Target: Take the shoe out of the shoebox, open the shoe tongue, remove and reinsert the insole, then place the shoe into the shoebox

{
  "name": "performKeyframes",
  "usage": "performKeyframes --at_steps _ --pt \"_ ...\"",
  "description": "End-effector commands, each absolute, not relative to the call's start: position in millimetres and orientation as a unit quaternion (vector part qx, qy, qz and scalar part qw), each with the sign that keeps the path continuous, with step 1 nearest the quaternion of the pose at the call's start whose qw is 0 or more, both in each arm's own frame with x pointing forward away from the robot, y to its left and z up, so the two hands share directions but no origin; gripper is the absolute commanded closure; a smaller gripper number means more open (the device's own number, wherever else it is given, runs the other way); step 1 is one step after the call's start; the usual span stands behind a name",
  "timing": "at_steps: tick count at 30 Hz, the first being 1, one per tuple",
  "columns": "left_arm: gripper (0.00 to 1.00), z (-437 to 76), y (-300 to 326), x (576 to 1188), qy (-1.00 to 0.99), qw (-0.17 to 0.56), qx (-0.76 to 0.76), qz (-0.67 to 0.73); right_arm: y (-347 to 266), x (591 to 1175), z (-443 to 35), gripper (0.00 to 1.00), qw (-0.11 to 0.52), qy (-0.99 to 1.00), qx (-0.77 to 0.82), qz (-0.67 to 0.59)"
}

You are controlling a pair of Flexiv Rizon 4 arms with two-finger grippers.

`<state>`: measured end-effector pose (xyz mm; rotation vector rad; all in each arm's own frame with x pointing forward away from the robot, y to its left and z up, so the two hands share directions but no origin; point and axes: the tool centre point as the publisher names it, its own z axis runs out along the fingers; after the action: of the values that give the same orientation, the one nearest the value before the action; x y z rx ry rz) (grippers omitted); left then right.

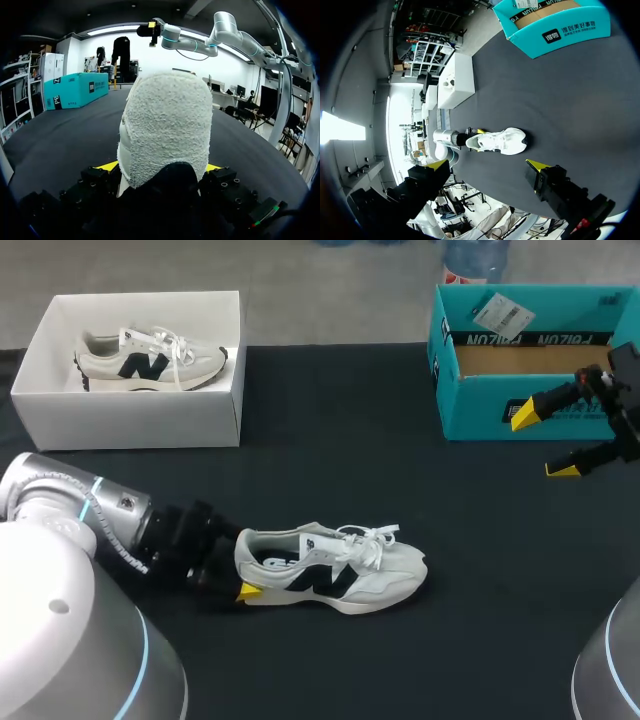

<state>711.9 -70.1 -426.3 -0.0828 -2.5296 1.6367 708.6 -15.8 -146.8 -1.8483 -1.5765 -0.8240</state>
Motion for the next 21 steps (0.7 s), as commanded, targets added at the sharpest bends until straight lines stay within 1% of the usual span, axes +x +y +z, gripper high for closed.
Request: performKeyframes --at_steps 1,21 --pt "1.0 -428.5 -72.5 713.9 -0.839 0.065 -0.029 0.54 -15.4 708.0 -147.5 0.0 0.283 -0.589 -0.692 -0.308" --pt "1.0 -426.9 -71.5 712.6 -0.838 0.065 -0.032 0.541 -15.4 708.0 -147.5 0.0 0.283 -0.589 -0.692 -0.308"
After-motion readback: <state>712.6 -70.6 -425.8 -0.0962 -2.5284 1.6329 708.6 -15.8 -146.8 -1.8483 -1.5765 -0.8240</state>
